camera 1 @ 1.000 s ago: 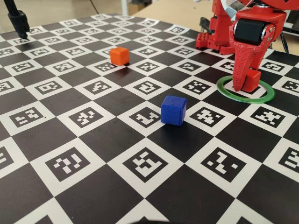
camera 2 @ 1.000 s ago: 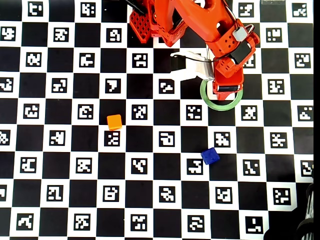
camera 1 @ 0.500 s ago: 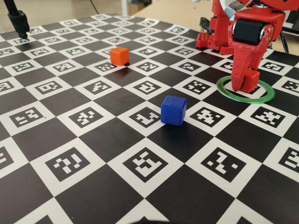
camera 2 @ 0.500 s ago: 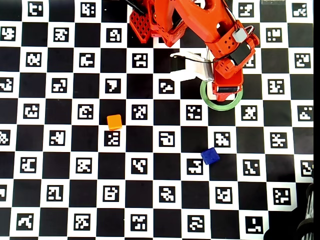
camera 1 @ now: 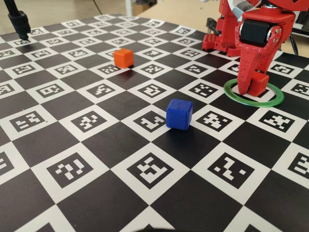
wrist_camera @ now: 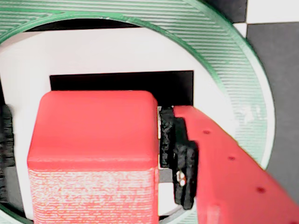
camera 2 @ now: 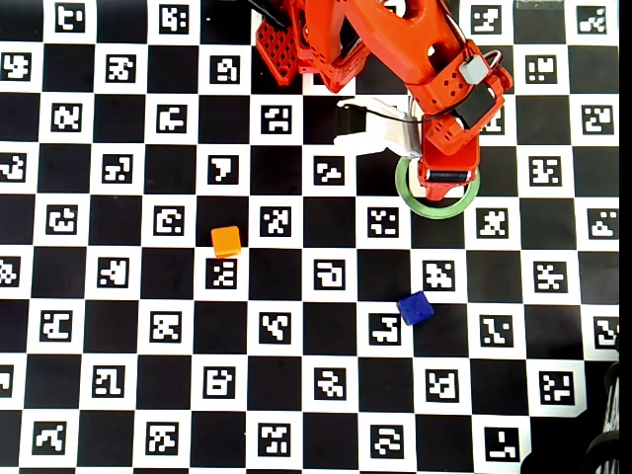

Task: Grab the red cube then put it in the green circle then put the blue cube on top and finally the orange cube on top

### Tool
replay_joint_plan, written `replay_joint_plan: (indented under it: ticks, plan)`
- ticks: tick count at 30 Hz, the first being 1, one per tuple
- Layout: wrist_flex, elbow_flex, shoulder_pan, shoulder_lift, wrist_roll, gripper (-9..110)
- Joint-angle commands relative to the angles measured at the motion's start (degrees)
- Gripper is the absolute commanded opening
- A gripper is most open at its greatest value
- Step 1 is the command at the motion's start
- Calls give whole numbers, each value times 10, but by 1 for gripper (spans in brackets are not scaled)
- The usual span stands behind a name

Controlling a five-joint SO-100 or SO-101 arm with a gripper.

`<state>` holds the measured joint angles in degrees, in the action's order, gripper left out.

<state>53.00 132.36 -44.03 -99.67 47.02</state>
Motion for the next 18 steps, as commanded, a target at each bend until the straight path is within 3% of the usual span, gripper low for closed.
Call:
replay_joint_plan:
  ticks: [1, 18]
  plan:
    - [10, 4, -9, -15, 4, 27]
    - [11, -3, -21, -35, 4, 35]
